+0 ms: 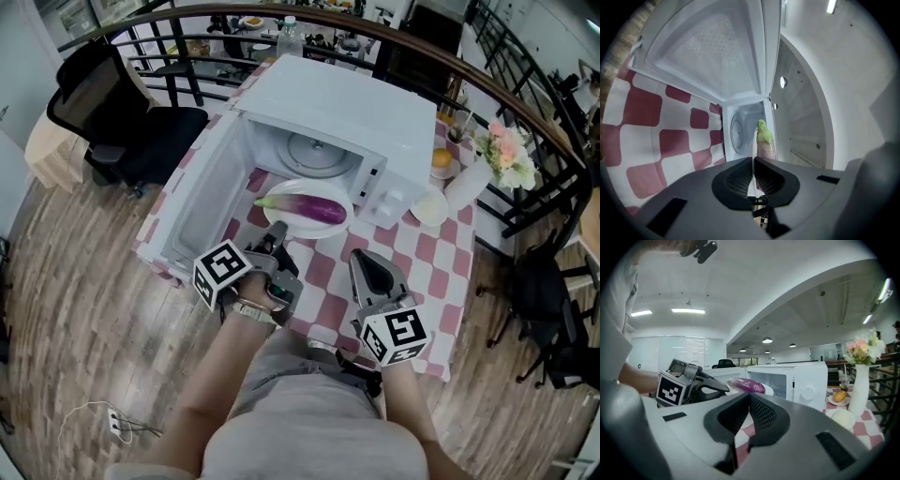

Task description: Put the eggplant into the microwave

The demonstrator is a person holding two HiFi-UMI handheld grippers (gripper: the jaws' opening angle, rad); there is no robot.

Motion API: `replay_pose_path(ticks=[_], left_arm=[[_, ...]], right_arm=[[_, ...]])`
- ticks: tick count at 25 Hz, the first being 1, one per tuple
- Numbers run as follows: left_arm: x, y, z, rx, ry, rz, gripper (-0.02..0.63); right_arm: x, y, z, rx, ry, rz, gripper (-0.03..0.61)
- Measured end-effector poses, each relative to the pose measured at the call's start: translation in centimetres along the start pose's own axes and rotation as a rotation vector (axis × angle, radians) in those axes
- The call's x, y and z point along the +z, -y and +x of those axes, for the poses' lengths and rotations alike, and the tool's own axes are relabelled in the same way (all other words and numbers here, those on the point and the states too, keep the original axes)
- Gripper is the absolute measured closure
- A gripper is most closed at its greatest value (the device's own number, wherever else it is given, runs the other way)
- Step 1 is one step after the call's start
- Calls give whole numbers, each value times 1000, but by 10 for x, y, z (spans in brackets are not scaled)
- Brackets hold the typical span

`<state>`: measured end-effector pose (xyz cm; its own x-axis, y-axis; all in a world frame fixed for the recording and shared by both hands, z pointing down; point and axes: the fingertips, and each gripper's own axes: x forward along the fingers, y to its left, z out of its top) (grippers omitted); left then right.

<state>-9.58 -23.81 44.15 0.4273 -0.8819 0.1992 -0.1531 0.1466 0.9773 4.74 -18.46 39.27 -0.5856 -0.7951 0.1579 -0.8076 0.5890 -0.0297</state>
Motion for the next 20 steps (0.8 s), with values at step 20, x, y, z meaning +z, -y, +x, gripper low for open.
replay_pose_path(ticks=[20], left_arm=[[59,-52,102,51,-47,-13,600]], right_arm=[[-34,18,74,-93,3,42,554]])
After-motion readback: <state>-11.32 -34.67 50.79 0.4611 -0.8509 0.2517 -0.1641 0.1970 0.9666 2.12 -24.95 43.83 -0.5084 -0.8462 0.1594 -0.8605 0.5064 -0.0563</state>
